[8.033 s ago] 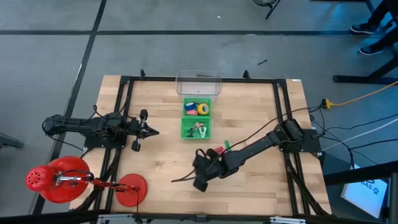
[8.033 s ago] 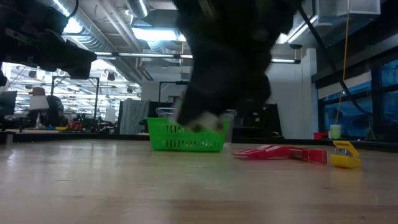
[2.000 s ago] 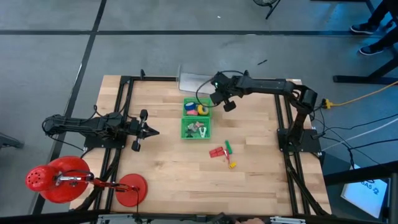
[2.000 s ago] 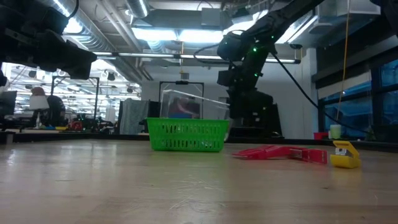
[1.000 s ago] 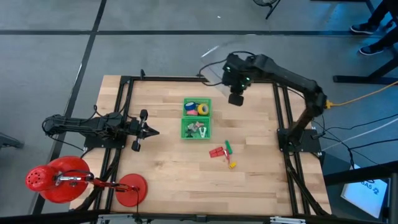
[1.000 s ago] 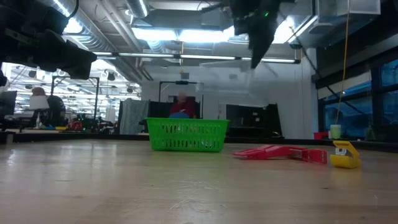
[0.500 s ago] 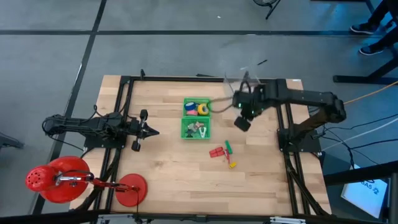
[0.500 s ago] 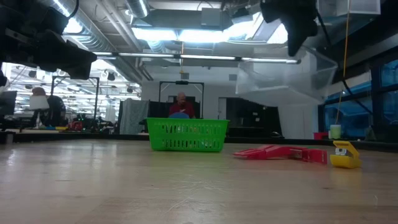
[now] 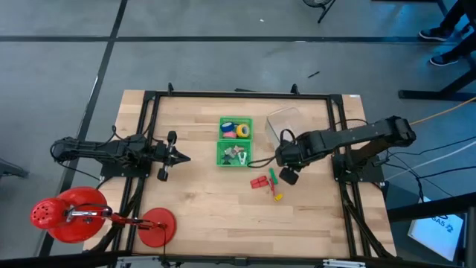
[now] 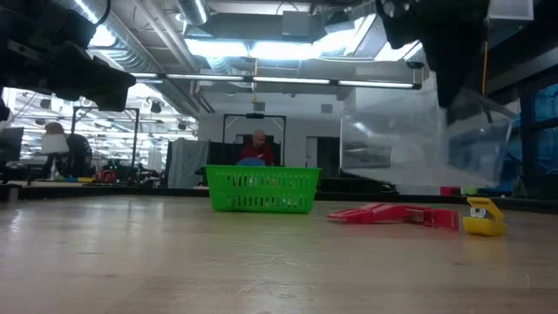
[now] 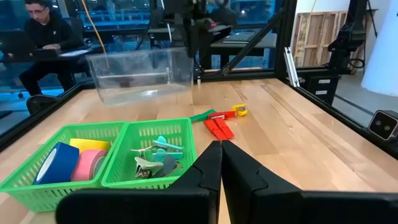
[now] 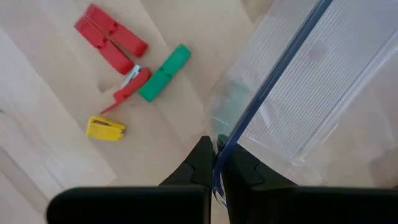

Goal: Pick and place Stapler, Stapler remover, tape
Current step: Move the transparent bin to the top right of the table

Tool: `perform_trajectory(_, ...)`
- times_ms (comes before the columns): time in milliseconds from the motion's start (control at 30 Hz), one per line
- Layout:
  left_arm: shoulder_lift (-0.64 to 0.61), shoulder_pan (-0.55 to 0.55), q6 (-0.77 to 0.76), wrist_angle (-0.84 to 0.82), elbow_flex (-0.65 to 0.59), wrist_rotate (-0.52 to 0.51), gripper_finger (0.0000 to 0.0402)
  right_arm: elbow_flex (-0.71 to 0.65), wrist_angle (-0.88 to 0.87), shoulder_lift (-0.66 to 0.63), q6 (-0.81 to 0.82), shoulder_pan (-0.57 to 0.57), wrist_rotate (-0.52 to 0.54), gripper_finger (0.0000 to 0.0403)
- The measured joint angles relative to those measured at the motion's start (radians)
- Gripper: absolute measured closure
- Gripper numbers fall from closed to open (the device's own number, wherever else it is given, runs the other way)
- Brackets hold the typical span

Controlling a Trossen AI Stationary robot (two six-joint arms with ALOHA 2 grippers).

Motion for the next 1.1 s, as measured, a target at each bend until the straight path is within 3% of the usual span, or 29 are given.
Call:
perform_trajectory(267, 0.000, 0.000, 0.000, 0.000, 0.000, 0.000, 0.0394, -0.129, 0.105, 0.030, -0.120, 0.005, -0.027, 0.0390)
perform_trajectory(600, 0.000, 0.000, 0.000, 0.000, 0.000, 0.000, 0.0397, -0.159, 0.121, 0.072, -0.213, 0.004, -0.011, 0.0386)
perform_trajectory(1100, 0.000, 0.000, 0.000, 0.000, 0.000, 0.000, 0.0397, -0.123, 0.119, 0.071, -0.246, -0.016, -0.088, 0.0214)
